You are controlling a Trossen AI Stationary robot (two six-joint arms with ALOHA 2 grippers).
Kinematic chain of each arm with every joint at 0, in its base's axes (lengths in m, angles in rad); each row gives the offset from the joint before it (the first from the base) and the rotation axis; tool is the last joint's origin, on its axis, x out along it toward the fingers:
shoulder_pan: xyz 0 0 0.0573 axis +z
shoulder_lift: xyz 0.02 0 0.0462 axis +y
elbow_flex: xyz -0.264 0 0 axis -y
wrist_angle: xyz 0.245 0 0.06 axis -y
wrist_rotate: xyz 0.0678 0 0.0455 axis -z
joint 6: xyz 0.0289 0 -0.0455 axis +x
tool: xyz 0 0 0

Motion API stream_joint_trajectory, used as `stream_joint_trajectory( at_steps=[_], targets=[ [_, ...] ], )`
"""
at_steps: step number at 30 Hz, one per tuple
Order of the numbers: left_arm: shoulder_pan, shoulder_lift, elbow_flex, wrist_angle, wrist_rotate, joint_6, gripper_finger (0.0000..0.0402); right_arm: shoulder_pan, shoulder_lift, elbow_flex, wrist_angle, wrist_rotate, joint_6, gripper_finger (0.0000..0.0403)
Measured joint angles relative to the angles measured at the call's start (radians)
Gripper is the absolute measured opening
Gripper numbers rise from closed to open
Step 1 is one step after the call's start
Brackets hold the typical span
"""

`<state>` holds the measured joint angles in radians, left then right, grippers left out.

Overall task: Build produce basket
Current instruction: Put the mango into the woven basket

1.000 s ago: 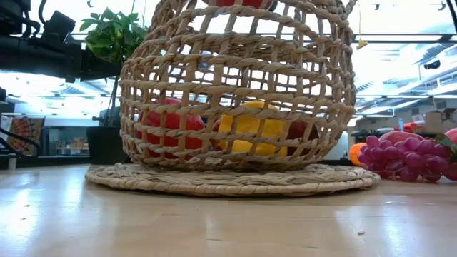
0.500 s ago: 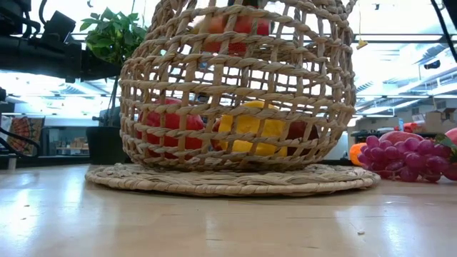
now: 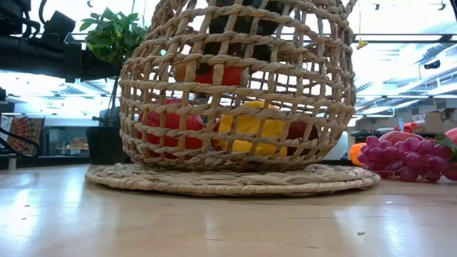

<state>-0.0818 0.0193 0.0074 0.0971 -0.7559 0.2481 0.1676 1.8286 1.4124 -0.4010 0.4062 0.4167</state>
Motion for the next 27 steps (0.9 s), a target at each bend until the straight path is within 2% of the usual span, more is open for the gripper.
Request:
stream_joint_trajectory(
  at_steps=[9,18,27],
  targets=[
    [0.0,0.0,0.0,0.001,0.0,0.0,0.0388,0.002,0.048,-0.018,0.055,0.041,-0.112,0.0352],
    [0.0,0.006,0.0,0.002,0.002,0.0,0.0388,-0.016,0.098,-0.017,0.027,-0.113,-0.13,0.0353],
    [0.0,0.013,0.0,0.0,0.0,-0.001,0.0388,-0.042,0.098,-0.017,-0.063,-0.175,-0.099,0.0385]
  ],
)
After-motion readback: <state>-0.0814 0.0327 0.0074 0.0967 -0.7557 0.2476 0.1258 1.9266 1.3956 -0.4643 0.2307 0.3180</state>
